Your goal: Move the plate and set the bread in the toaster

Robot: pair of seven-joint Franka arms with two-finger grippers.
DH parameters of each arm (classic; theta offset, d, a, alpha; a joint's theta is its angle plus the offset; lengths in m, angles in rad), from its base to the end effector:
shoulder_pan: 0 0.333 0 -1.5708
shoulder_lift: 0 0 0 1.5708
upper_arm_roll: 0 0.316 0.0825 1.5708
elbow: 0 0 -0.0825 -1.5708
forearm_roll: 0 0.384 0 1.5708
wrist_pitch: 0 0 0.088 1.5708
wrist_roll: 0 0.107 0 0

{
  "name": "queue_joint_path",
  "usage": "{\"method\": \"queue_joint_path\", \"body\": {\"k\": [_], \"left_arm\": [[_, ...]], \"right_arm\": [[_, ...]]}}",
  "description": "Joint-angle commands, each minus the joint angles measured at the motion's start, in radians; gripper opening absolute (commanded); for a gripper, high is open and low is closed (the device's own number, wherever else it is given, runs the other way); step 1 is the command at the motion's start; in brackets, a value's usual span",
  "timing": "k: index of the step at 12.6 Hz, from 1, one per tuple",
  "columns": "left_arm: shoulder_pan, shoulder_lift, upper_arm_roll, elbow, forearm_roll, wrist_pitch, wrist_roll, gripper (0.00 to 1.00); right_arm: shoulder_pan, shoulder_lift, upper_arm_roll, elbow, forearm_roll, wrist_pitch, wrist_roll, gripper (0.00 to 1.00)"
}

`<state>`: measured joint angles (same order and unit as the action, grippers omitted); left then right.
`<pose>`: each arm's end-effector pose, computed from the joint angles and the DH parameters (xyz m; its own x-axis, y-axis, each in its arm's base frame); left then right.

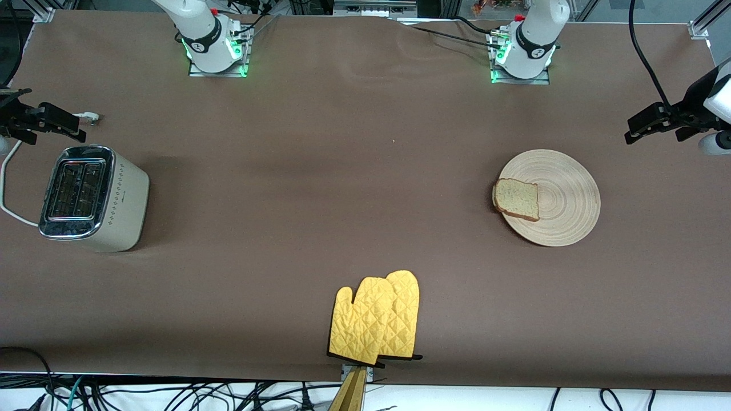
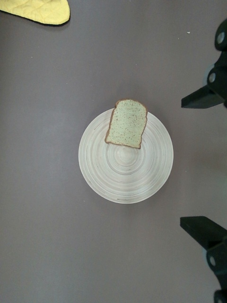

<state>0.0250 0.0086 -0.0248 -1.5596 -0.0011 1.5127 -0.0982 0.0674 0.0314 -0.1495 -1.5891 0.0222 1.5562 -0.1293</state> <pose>0.5509 0.0001 0.6201 0.9936 0.0982 -0.0553 0.0981 -0.9952 -0.0041 0.5593 -0.0423 0.5973 0.9970 0.0474 -0.0611 0.0459 -0.9986 -0.0256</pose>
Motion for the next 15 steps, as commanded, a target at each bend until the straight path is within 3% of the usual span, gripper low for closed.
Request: {"method": "queue_joint_path", "body": {"k": [1,15], "left_arm": [[0.004,0.016,-0.003,0.035,0.0,-0.016,-0.003,1.0],[0.006,0.016,-0.003,0.033,0.009,-0.02,0.011,1.0]], "right_arm": [[-0.009,0.007,-0.002,0.017,-0.004,-0.004,-0.007,1.0],[-0.009,0.007,-0.002,0.017,-0.004,-0.015,-0.007,1.0]]}}
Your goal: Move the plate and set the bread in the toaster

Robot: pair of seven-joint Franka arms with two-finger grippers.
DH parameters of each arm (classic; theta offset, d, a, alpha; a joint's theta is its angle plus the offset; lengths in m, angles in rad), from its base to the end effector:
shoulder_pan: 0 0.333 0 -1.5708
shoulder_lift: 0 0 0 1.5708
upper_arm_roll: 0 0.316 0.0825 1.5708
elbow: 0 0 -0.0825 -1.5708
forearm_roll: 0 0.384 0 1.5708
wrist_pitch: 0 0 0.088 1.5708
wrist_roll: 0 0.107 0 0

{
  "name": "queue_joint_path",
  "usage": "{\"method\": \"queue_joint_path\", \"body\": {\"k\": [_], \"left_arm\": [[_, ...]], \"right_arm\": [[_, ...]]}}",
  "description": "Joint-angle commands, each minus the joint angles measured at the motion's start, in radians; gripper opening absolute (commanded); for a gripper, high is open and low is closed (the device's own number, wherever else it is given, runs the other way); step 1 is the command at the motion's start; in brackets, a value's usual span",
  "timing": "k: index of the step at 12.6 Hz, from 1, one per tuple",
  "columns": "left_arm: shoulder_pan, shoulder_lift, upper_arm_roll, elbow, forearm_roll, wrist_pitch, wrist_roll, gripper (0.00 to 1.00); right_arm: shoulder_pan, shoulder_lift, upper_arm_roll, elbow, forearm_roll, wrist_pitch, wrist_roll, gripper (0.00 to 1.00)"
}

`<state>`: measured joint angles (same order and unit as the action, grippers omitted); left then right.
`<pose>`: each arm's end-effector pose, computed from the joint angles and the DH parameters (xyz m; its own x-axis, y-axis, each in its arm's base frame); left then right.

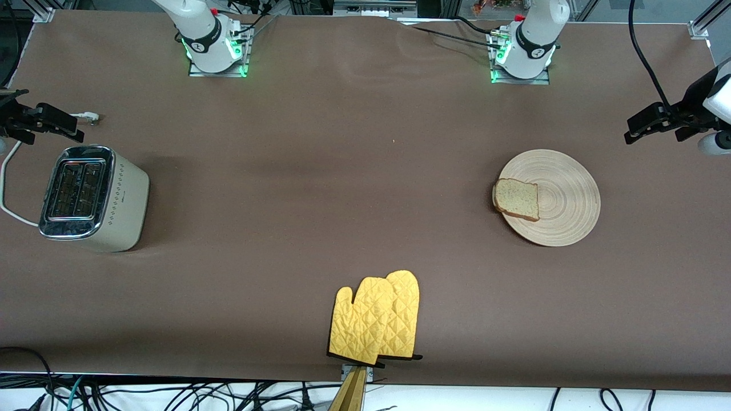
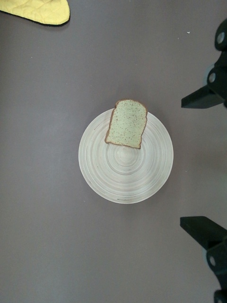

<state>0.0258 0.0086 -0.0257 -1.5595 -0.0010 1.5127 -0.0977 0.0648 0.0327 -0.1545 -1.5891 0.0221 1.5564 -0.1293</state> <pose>0.5509 0.0000 0.6201 0.9937 0.0976 -0.0552 0.0975 -0.9952 -0.0042 0.5593 -0.0465 0.5967 0.9973 0.0398 -0.0622 0.0383 -0.9989 -0.0253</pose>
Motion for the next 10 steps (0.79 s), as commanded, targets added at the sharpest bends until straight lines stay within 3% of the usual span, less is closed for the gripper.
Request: {"method": "queue_joint_path", "body": {"k": [1,10], "left_arm": [[0.003,0.014,-0.008,0.035,0.01,-0.02,0.01,1.0],[-0.001,-0.007,-0.003,0.019,0.009,-0.023,0.007,1.0]], "right_arm": [[-0.006,0.006,0.003,0.017,-0.004,-0.015,-0.007,1.0],[-0.008,0.007,0.003,0.017,-0.002,-0.015,-0.007,1.0]]}}
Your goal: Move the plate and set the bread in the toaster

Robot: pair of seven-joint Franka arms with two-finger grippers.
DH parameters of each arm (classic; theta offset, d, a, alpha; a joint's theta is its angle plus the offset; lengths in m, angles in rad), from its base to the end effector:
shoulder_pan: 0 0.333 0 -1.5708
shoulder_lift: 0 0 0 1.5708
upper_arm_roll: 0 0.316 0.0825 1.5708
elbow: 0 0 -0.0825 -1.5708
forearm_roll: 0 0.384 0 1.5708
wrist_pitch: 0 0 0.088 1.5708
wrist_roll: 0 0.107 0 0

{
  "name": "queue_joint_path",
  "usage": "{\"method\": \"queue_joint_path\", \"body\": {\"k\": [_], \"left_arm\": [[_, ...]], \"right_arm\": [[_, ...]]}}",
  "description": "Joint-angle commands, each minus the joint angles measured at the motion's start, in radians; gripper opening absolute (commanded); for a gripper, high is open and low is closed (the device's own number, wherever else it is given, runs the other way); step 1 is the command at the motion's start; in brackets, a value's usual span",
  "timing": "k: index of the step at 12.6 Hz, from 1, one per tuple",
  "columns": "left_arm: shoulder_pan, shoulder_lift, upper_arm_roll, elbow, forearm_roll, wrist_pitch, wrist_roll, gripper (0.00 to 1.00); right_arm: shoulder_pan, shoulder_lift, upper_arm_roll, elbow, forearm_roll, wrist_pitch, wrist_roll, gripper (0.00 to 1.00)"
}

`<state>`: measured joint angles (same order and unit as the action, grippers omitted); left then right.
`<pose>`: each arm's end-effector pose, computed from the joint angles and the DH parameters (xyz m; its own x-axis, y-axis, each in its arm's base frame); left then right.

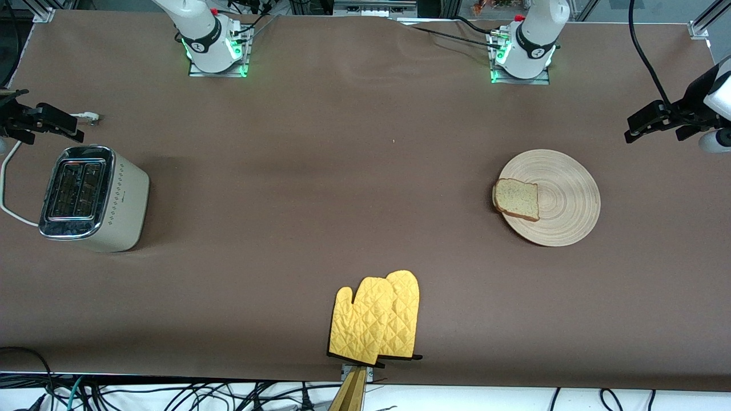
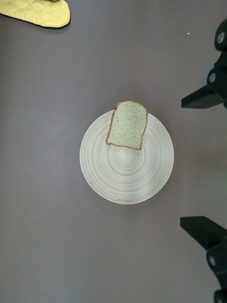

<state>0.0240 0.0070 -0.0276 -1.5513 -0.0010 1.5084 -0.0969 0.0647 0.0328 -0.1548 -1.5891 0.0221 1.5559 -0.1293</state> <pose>0.5502 -0.0020 0.6245 0.9944 0.0931 -0.0498 0.0930 -0.9957 -0.0036 0.5592 -0.0467 0.5966 0.9972 0.0394 -0.0628 0.0379 -0.9990 -0.0253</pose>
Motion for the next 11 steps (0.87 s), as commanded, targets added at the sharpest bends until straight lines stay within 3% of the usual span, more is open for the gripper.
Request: {"method": "queue_joint_path", "body": {"k": [1,11], "left_arm": [[-0.001,-0.005,-0.002,0.01,0.009,-0.019,0.006,1.0],[-0.007,-0.028,0.003,-0.067,0.01,0.038,0.009,1.0]], "right_arm": [[-0.008,0.006,0.003,0.017,-0.002,-0.014,-0.007,1.0],[-0.008,0.006,0.001,0.017,-0.002,-0.014,-0.007,1.0]]}}
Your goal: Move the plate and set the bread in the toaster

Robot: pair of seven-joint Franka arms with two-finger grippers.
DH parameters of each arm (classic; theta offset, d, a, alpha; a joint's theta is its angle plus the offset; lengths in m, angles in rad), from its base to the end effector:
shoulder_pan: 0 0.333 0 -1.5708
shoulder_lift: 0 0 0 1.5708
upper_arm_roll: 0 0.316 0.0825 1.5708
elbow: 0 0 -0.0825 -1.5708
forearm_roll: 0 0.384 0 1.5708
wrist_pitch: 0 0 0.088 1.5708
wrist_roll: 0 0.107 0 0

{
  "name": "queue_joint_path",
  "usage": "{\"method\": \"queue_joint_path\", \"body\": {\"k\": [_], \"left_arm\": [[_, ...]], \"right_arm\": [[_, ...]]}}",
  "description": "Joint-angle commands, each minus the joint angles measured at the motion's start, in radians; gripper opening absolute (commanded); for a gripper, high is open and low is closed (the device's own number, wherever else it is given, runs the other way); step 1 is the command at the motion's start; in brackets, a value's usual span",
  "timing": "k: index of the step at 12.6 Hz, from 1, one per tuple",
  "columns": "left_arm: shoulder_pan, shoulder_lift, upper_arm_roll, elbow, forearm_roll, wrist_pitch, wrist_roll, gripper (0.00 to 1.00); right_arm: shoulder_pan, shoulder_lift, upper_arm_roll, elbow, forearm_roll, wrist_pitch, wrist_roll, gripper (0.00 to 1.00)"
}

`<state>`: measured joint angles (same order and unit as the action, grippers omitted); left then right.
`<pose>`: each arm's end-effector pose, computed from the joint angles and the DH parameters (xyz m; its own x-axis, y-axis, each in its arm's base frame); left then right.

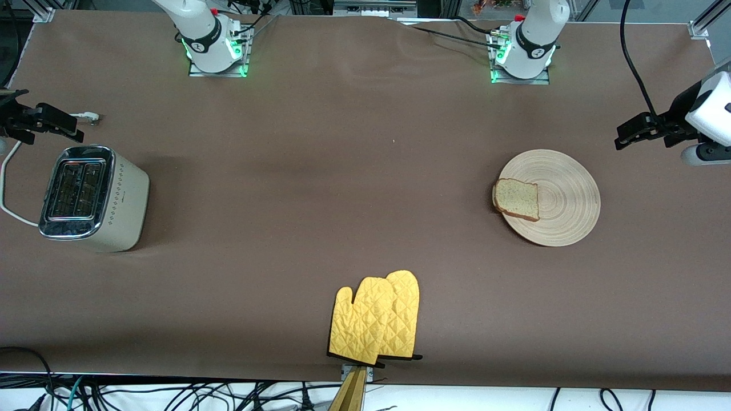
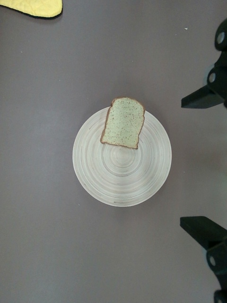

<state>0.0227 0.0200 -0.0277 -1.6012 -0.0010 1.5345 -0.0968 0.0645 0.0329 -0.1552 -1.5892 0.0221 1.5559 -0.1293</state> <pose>0.5549 -0.0027 0.5961 0.9920 0.0916 -0.0863 0.0914 -0.9958 -0.0068 0.5592 -0.0471 0.5965 0.9973 0.0388 -0.0630 0.0373 -0.9990 -0.0253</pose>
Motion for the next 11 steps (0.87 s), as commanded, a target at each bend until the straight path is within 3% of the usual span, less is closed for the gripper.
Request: {"method": "queue_joint_path", "body": {"k": [1,4,6,11], "left_arm": [[-0.006,-0.04,0.003,-0.019,0.01,0.012,0.009,1.0],[0.008,-0.043,0.014,-0.009,0.009,-0.01,0.019,1.0],[0.063,-0.034,0.026,-0.014,-0.005,-0.01,0.144,1.0],[0.212,0.122,0.094,-0.002,-0.134,-0.008,0.386,1.0]], "right_arm": [[-0.008,0.005,0.003,0.017,-0.002,-0.014,-0.007,1.0],[-0.008,0.005,0.002,0.017,-0.002,-0.016,-0.007,1.0],[-0.008,0.005,0.002,0.017,-0.002,-0.016,-0.007,1.0],[-0.008,0.005,0.003,0.017,-0.002,-0.016,-0.007,1.0]]}}
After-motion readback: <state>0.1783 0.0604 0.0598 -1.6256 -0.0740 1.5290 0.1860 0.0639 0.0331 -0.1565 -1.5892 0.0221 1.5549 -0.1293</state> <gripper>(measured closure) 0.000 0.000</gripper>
